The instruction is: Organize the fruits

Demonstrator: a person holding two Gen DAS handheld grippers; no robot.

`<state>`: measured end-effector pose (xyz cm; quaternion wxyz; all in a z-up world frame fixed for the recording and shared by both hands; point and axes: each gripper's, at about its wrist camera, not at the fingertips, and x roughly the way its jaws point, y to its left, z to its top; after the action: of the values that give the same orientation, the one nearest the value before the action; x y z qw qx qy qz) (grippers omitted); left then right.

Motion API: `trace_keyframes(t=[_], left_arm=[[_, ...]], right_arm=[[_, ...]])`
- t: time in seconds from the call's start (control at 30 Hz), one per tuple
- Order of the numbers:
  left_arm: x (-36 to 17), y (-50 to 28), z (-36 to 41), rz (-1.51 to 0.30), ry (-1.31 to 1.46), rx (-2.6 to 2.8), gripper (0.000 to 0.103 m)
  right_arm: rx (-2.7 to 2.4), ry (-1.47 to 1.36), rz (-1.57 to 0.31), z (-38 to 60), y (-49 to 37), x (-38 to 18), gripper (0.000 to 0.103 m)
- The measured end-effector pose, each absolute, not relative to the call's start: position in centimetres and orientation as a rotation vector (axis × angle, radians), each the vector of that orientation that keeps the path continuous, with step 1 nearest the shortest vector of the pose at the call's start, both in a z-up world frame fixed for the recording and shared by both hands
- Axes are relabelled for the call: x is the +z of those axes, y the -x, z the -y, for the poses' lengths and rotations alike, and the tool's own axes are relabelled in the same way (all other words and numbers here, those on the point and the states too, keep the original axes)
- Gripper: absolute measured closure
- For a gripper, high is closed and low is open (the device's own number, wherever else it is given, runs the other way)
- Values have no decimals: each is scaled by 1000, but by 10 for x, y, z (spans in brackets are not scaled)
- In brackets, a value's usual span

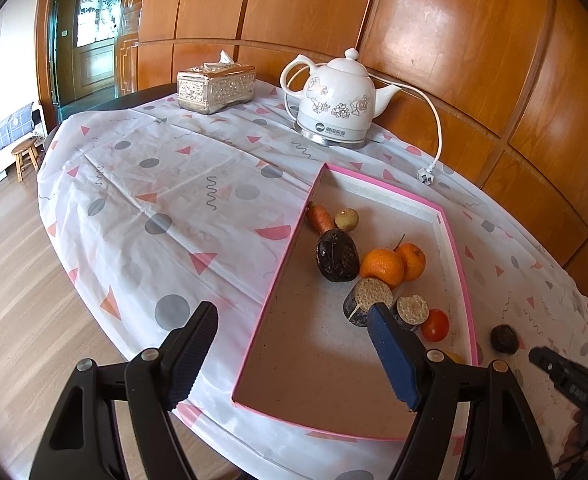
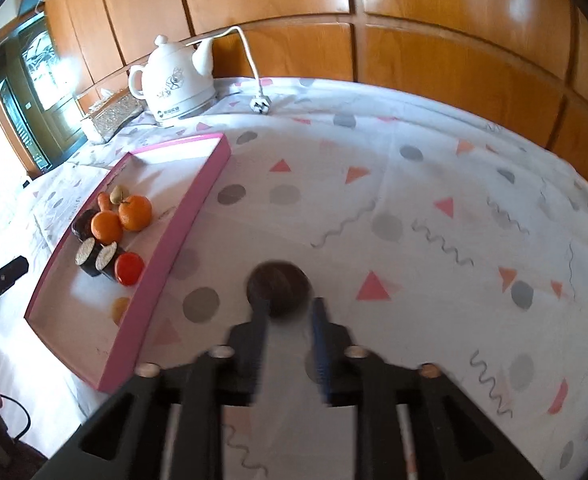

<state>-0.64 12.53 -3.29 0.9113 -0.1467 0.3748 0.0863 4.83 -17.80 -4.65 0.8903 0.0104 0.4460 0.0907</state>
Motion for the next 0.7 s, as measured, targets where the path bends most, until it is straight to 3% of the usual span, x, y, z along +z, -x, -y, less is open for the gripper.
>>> trace_keyframes(t=[0.1,0.17,0.3,0.53,0.57,0.63,0.7], left_arm=[[-34,6,-125,-780,302,176,25],[-34,6,-124,-781,300,175,25],[-33,6,-122,-775,292,175,23],[-33,5,-123,-774,292,176,23],[-34,5,-124,-774,294,178,23],[-35,5,-125,-775,300,182,23],[-35,5,-127,-773,305,190,23]], right_arm=[[193,-31,-949,185,-44,-52,62],[184,-18,-963,185,-45,-56,50],[207,-29,-981,178,-58,-59,43],[199,45,-1001,154,-81,-69,43],[196,68,-1005,151,-83,-70,45],[195,97,-1008,147,-86,-72,59],[191,113,-999,145,-86,-71,60]])
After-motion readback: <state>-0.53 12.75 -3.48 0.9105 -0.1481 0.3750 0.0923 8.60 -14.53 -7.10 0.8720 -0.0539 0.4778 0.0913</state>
